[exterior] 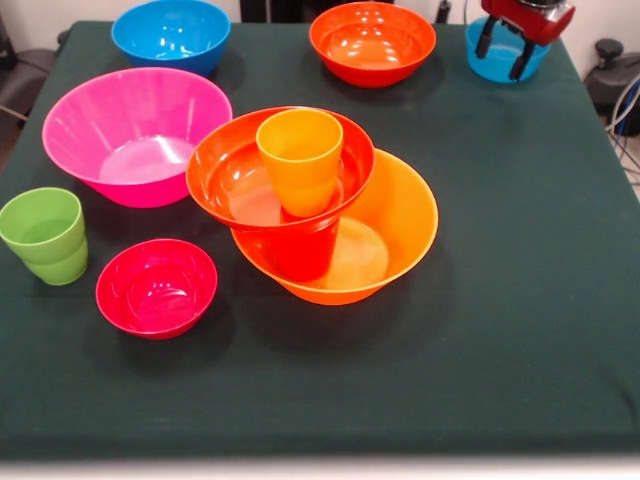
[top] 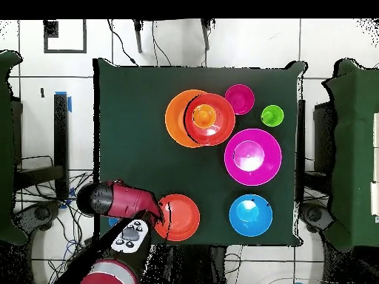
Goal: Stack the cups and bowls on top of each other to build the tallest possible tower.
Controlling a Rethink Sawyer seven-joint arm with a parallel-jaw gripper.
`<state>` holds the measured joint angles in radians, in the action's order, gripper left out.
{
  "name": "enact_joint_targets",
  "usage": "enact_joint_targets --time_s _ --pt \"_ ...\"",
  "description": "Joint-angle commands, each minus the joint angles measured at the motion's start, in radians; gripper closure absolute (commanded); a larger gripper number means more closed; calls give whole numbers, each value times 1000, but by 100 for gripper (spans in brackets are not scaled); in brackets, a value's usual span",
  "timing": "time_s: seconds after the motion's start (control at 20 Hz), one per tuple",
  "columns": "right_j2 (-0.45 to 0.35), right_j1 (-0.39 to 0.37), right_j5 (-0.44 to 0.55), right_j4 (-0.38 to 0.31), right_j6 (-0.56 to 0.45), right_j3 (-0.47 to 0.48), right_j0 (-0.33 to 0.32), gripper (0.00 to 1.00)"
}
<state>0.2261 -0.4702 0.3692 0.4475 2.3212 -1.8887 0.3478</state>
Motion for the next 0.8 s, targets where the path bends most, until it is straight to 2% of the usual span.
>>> enact_joint_targets --time_s 0.05,0.25,0.4,0.8 --pt "-61 37 -34 52 233 -9 39 0" --pt "-14 34 14 55 258 12 83 0" --pt "25 20 87 57 284 32 118 0" --pt "31 26 89 83 298 38 148 0"
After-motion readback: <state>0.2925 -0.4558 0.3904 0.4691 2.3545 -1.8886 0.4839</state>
